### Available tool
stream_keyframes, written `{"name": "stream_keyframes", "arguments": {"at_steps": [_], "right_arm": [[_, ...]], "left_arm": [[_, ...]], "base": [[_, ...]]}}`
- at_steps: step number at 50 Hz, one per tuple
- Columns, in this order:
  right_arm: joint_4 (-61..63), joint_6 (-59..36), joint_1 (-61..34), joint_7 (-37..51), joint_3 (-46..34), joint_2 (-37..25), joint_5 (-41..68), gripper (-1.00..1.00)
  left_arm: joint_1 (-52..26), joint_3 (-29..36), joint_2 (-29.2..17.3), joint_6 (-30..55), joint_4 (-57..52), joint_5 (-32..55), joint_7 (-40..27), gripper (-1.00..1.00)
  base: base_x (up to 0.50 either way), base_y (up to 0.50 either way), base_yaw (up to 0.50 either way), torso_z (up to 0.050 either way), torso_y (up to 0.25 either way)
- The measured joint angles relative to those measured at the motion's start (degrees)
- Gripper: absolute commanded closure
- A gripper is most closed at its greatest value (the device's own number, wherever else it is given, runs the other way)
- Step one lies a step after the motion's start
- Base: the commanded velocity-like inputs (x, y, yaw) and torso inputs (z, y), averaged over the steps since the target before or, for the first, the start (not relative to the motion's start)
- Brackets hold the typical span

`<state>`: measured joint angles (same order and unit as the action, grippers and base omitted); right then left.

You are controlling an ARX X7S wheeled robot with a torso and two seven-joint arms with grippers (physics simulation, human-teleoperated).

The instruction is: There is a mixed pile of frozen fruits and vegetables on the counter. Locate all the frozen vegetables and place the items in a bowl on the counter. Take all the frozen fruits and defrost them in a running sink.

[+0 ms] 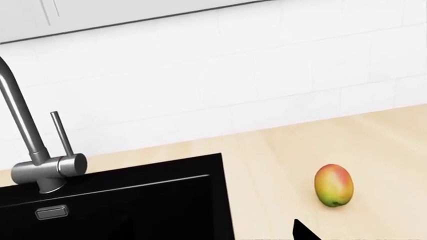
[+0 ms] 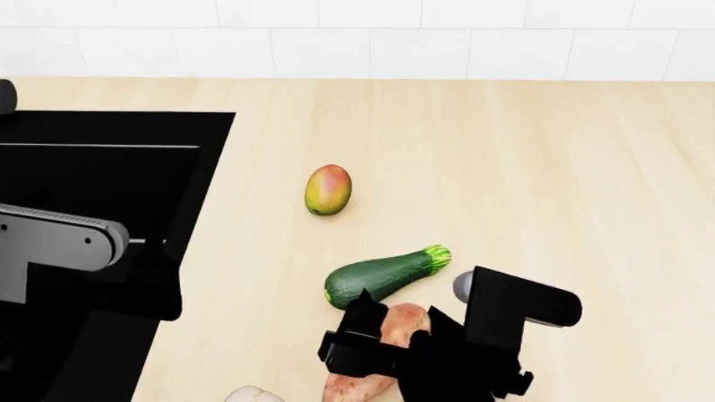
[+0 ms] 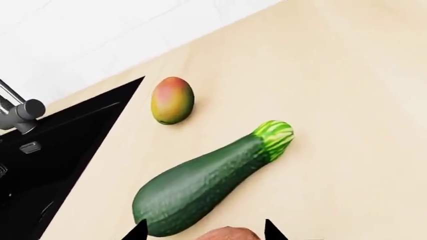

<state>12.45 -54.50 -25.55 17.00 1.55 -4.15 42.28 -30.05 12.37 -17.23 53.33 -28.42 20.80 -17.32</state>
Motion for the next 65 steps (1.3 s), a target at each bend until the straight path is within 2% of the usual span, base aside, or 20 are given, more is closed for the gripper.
{"name": "stream_keyframes", "arguments": {"at_steps": [18,32,37,49,65], "right_arm": [[2.5,1.6,1.2,3.3,1.3,-0.3,3.8,1.00],[11.5,-3.2,-3.1,10.1,0.1,-5.1,3.5,1.00],[14.3,-9.6,-7.3,12.9,1.3,-8.1,6.1,1.00],[17.9,-25.9,-15.2,20.4,8.4,-14.9,18.7,1.00],[18.9,-31.3,-16.4,30.7,12.3,-22.1,34.3,1.00]], "left_arm": [[0.2,0.8,0.0,-0.6,0.5,0.1,-0.1,-1.00],[-0.5,0.8,0.4,-0.2,0.4,1.6,0.7,-1.00],[-3.4,2.1,1.0,-0.4,3.3,3.1,3.8,-1.00],[-14.4,6.3,4.3,-1.7,17.4,8.2,16.8,-1.00],[-22.3,12.1,9.0,-3.7,33.1,10.7,27.8,-1.00]], "base": [[0.00,0.00,0.00,0.000,0.000],[0.00,0.00,0.00,0.000,0.000],[0.00,0.00,0.00,0.000,0.000],[0.00,0.00,0.00,0.000,0.000],[0.00,0.00,0.00,0.000,0.000]]}}
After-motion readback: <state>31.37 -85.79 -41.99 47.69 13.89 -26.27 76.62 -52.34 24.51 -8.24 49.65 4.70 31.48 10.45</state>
